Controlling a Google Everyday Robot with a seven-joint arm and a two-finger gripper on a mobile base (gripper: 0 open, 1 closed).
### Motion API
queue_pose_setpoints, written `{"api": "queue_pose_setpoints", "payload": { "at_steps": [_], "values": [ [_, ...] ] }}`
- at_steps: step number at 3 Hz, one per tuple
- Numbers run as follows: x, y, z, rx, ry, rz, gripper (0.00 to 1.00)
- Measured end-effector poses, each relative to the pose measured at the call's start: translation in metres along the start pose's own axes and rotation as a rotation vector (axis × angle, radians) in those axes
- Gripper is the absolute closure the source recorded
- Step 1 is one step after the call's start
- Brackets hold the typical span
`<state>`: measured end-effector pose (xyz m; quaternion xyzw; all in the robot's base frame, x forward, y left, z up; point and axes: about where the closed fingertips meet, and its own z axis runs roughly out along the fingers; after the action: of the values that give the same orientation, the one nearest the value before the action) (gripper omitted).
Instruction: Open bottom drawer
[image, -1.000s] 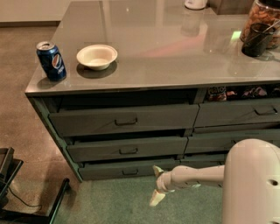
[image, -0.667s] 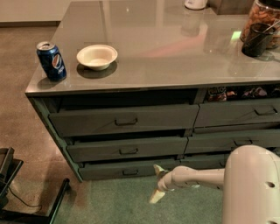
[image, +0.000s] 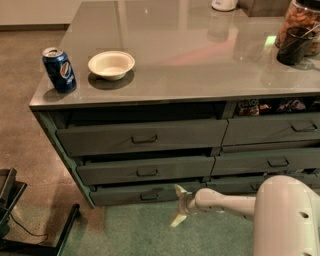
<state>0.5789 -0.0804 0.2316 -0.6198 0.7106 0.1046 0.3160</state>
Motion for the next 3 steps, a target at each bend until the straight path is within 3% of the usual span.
{"api": "queue_pose_setpoints", "payload": {
  "at_steps": [3],
  "values": [
    [0.018,-0.034,0.032,-0.001,0.011,-0.041,0.0]
  ]
}}
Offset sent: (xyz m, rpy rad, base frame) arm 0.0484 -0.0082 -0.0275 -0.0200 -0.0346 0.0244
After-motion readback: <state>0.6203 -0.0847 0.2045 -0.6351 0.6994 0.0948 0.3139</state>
